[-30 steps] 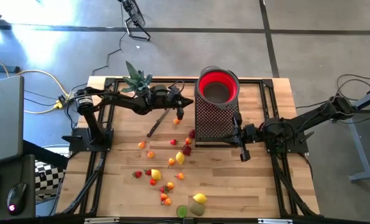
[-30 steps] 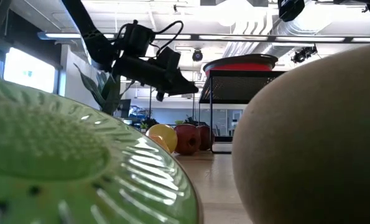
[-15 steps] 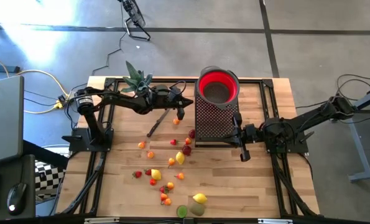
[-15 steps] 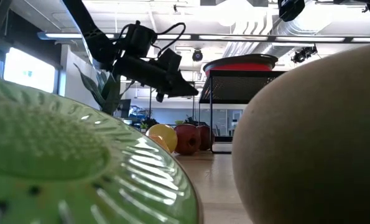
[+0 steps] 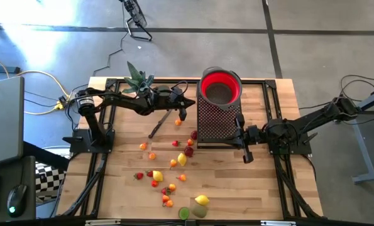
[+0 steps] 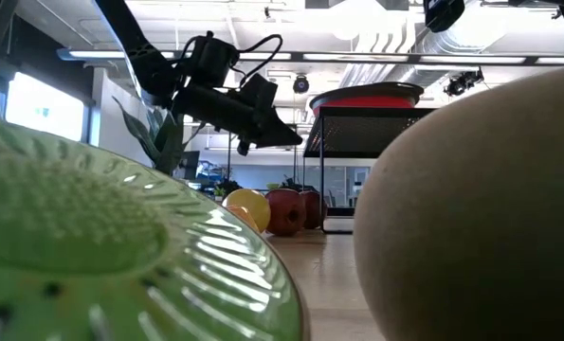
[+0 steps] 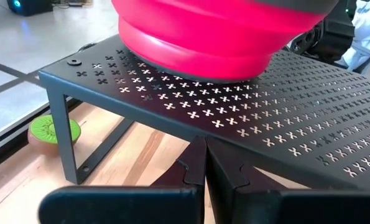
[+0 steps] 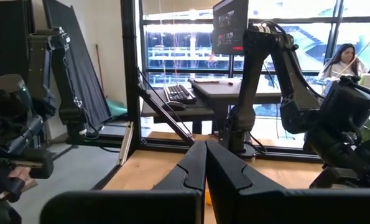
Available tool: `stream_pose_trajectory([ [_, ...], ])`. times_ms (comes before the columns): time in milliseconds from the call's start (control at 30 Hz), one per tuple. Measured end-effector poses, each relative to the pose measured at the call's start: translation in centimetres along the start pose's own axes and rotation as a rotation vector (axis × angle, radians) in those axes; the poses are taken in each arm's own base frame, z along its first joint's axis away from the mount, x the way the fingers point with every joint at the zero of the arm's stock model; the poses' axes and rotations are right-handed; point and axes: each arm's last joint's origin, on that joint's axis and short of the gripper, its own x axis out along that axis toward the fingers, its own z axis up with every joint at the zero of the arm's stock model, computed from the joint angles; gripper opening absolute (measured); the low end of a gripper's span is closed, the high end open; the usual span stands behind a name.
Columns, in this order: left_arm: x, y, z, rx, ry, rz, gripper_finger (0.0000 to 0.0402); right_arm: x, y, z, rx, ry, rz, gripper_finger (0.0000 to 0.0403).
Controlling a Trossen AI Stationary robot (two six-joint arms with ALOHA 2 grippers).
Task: Pick & Place Fruit
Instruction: Adjust the shelf
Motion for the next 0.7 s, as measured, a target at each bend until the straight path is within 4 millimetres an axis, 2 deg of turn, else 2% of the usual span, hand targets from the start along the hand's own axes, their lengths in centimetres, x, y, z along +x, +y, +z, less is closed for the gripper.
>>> stream_pose_trajectory([
  [700, 0.0, 0.02, 0.04, -0.002, -0.007, 0.014, 0.0, -0.01, 0.0, 0.16, -0.024, -0.017, 0.0, 0.0002],
])
